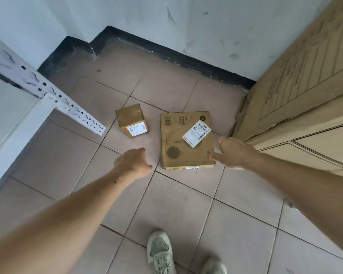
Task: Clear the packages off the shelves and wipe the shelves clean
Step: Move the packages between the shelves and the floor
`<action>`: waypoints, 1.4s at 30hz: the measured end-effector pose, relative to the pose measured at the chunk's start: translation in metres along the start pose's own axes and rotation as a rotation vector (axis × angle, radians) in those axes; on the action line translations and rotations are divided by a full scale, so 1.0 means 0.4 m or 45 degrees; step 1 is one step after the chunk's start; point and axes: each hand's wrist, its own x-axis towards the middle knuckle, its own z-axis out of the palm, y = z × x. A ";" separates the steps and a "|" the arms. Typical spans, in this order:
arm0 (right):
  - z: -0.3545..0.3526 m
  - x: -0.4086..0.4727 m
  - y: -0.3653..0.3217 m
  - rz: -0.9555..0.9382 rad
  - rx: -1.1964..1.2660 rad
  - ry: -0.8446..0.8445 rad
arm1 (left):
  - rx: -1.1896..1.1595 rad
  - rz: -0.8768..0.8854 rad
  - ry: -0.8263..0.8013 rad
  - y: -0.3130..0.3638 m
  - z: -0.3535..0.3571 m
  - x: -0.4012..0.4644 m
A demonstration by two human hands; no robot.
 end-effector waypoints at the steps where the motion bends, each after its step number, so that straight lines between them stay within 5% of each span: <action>1: 0.007 0.022 0.004 0.016 0.029 0.005 | 0.003 0.004 -0.006 0.006 0.011 0.020; 22: 0.376 0.560 0.128 0.297 0.527 0.014 | -0.453 -0.131 -0.060 0.103 0.411 0.496; 29: 0.395 0.603 0.120 0.340 0.699 0.062 | -0.452 -0.114 0.029 0.102 0.456 0.532; 42: 0.271 0.480 0.076 0.429 0.872 0.148 | -0.958 0.019 -0.099 0.087 0.370 0.396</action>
